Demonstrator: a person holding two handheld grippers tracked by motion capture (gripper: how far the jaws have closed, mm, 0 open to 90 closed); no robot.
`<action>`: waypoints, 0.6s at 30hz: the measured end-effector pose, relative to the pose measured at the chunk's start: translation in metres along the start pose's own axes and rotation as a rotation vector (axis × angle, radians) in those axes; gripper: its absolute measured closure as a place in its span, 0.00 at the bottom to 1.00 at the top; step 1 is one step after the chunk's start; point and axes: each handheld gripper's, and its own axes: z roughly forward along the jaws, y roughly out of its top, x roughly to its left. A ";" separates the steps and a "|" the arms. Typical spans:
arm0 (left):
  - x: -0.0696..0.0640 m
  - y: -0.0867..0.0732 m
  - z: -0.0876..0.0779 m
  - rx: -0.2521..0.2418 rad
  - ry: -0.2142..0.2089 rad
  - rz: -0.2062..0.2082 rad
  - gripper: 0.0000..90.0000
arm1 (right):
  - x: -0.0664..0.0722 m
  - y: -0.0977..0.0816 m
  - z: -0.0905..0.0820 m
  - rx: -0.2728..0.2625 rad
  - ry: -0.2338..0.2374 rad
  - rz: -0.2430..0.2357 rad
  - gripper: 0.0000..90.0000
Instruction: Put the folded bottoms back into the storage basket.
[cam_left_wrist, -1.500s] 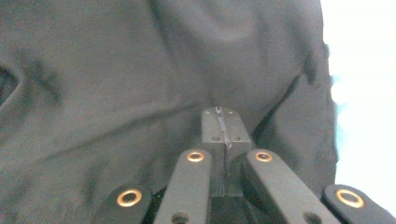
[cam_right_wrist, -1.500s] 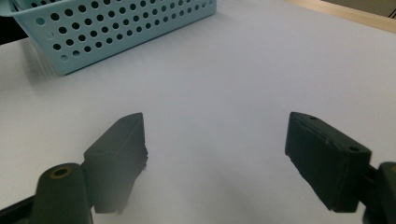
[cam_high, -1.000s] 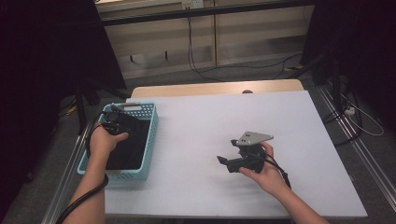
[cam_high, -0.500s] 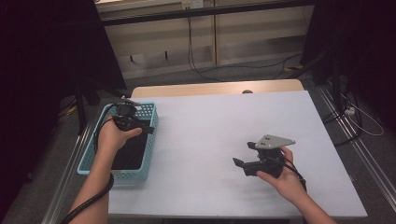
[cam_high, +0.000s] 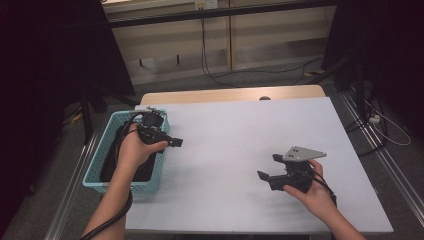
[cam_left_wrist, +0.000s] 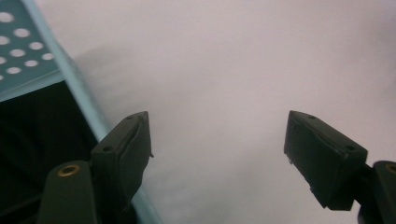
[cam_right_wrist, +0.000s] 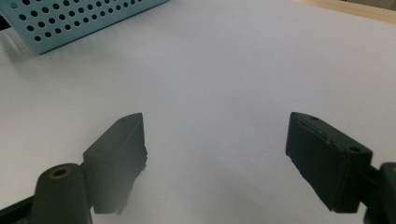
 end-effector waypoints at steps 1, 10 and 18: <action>-0.002 0.000 0.001 -0.003 -0.004 0.008 0.25 | -0.001 -0.001 -0.001 -0.001 0.001 -0.002 0.21; -0.019 -0.008 0.010 -0.007 -0.037 0.046 0.24 | -0.008 -0.010 -0.011 0.013 0.003 0.017 0.21; -0.030 -0.017 0.018 -0.011 -0.056 0.078 0.23 | -0.014 -0.018 -0.022 0.025 0.000 0.023 0.21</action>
